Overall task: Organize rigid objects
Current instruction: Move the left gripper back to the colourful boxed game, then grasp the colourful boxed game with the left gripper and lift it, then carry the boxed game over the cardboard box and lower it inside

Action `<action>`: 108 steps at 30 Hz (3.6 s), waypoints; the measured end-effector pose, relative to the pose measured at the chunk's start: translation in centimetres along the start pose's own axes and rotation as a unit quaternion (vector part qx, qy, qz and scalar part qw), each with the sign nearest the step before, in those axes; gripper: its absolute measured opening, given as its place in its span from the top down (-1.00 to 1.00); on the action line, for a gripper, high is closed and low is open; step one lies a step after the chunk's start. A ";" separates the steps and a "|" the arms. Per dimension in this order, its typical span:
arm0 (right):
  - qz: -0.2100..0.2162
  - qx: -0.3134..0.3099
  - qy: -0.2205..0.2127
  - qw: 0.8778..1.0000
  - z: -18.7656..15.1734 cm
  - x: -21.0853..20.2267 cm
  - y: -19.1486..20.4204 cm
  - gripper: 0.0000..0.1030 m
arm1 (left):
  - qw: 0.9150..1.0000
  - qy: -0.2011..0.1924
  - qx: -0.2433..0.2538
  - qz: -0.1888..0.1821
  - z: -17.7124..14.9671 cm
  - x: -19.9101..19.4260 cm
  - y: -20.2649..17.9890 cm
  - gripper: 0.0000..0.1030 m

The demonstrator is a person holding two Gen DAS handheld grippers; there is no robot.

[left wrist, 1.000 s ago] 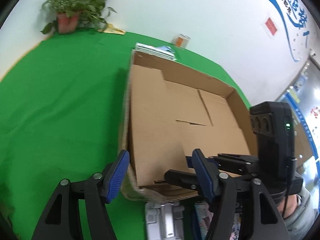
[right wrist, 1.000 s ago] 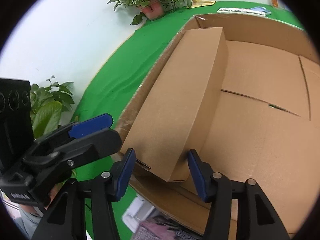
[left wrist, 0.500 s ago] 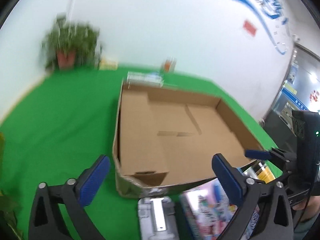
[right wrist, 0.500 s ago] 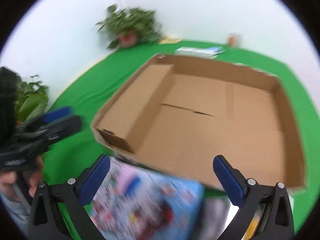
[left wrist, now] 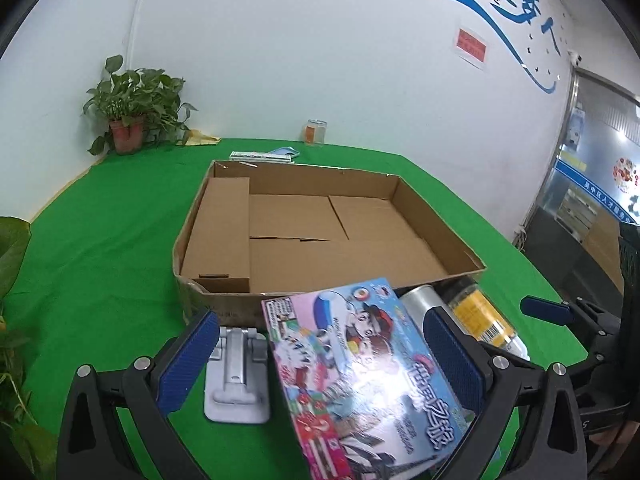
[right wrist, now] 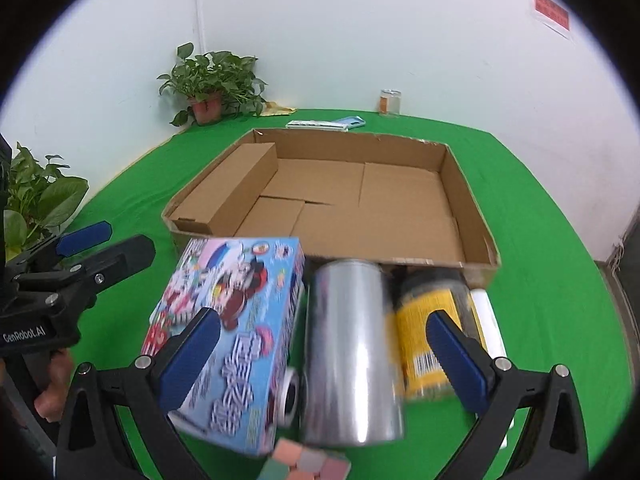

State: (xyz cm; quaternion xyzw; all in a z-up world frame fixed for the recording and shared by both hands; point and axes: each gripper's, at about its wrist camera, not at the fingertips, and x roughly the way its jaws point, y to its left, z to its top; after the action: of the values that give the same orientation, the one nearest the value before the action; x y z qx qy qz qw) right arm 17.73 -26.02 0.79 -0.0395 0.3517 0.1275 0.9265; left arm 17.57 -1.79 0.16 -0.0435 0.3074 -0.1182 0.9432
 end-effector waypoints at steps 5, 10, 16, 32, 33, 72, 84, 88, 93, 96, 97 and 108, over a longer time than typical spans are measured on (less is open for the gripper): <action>-0.008 -0.013 -0.007 1.000 -1.7 -1.4 0.2 -0.98 | 0.999 0.011 -0.029 -0.008 -0.7 -1.0 -0.9 -0.34; -0.005 -0.021 -0.006 1.000 -2.4 -2.0 0.1 -0.51 | 0.996 0.043 -0.057 -0.052 -1.2 -0.5 -0.5 0.72; 0.025 -0.020 -0.013 0.999 -2.8 -2.0 -0.2 -0.92 | 0.999 0.003 -0.037 -0.005 -1.2 -1.8 -1.2 -0.99; 0.119 -0.031 -0.019 0.992 -2.7 -0.7 -0.5 -0.99 | 0.984 0.108 -0.125 -0.061 -3.4 2.4 3.9 -0.99; 0.130 -0.032 -0.015 0.991 -2.7 -0.7 -0.3 -0.99 | 0.982 0.120 -0.129 -0.074 -3.8 2.9 4.2 -0.99; 0.114 -0.082 0.115 0.983 -3.3 6.6 6.8 -0.99 | 0.937 0.231 -0.171 -0.198 -8.0 8.0 7.0 -0.41; 0.126 -0.071 0.036 0.989 -0.7 3.7 7.4 -0.93 | 0.976 0.135 -0.106 -0.135 -4.0 3.4 5.2 -0.32; 0.125 -0.074 -0.005 0.989 1.1 2.2 7.2 -0.93 | 0.983 0.101 -0.086 -0.125 -1.8 2.3 4.1 -0.32; 0.114 -0.075 -0.039 0.990 2.8 0.7 6.0 -0.93 | 0.988 0.068 -0.064 -0.126 1.0 1.9 2.4 -0.33; 0.104 -0.074 -0.057 0.990 4.0 0.1 4.8 -0.93 | 0.989 0.055 -0.046 -0.129 3.0 1.7 1.5 -0.32; 0.102 -0.073 -0.062 0.990 4.2 -0.1 4.6 -0.93 | 0.989 0.052 -0.041 -0.129 3.9 1.8 1.2 -0.32; 0.097 -0.072 -0.099 0.988 7.4 -0.8 2.0 -0.92 | 0.994 0.020 -0.002 -0.108 10.1 1.9 -2.9 -0.33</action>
State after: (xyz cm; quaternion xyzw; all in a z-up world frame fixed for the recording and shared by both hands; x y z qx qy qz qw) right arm 21.36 -23.02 6.91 -0.0586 0.2507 0.2448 0.9347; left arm 24.51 -4.99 7.70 -0.0759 0.3196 -0.2196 0.9186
